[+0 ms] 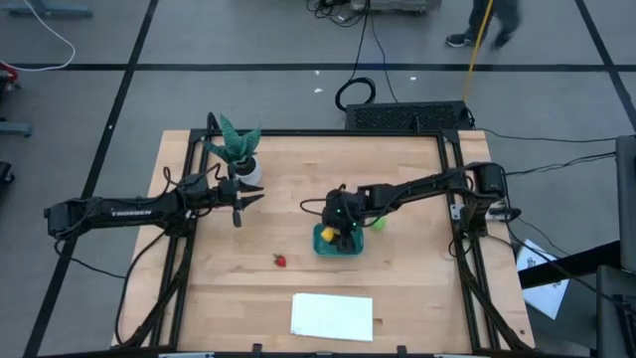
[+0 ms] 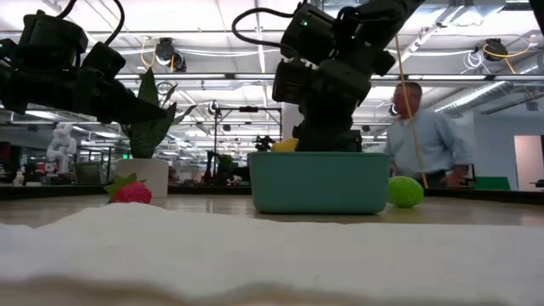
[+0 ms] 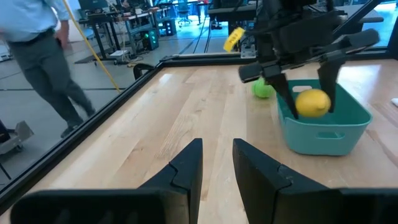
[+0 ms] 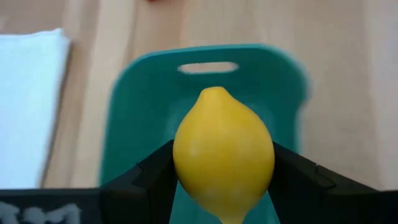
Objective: Pick and placing Produce into tupperware
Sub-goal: Put the yellow lemon into the blue bin
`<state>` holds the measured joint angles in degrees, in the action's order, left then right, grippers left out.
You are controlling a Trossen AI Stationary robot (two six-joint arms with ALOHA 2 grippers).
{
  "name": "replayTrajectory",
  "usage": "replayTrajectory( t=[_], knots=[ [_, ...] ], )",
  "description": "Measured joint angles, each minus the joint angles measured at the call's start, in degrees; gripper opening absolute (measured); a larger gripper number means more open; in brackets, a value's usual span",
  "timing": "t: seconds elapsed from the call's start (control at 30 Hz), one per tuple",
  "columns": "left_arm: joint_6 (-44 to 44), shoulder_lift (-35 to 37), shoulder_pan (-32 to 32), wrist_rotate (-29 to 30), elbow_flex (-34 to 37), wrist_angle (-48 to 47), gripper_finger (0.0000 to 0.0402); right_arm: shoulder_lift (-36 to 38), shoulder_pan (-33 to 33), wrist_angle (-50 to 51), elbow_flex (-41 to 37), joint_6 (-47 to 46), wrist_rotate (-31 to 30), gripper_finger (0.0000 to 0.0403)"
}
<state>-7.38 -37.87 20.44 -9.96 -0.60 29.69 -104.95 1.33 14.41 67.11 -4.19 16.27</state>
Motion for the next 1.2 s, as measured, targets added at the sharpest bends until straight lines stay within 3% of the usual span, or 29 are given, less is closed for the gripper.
replayTrajectory(
  t=[0.43, 0.83, 1.2],
  knots=[
    [0.0, 0.0, 0.0, 0.0, 0.0, 0.0, 0.0093, -1.8, -0.8, -0.7, 0.1, 0.0, 0.4, 0.0199],
    [0.1, 0.0, 0.0, 0.0, 0.0, -0.5, 0.0093, -5.8, -0.6, -0.9, 1.9, 0.4, 6.6, 0.0199],
    [0.0, 0.0, 0.0, 0.0, 0.0, -1.0, 0.0093, -7.0, -0.5, -0.8, 2.0, 0.1, 6.4, 0.0199]
  ],
)
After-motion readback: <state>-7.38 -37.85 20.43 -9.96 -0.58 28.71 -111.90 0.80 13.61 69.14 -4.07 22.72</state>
